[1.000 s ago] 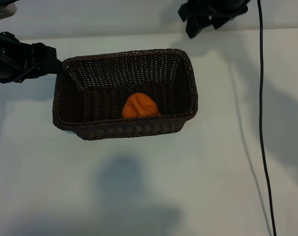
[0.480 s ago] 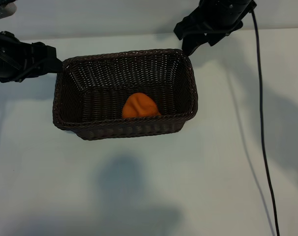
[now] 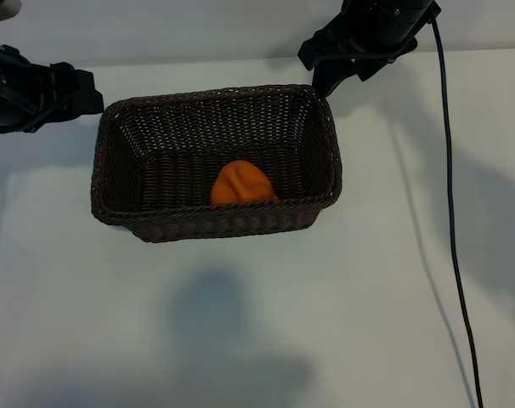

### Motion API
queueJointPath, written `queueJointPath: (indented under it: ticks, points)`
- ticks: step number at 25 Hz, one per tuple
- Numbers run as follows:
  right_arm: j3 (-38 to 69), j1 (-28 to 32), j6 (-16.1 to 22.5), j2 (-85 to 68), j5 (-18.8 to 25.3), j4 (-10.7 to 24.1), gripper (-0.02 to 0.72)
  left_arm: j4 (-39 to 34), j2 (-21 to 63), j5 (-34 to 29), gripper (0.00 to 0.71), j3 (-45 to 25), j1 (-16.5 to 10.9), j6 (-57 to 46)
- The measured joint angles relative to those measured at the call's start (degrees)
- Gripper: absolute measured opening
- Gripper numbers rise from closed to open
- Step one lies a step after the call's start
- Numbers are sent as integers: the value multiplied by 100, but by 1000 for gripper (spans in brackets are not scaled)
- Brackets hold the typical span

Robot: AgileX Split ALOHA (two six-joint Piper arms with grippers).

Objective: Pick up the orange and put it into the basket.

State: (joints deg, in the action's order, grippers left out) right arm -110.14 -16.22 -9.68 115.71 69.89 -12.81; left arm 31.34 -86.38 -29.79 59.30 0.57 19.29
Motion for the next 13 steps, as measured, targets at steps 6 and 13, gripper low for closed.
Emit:
queueJointPath:
  ticks: [6,13]
  points:
    - [0,0,-4,0,0,-18,563,0,0,0,589,0,0,0]
    - [0,-1,1,0,0,-60,564,0,0,0,589,0,0,0]
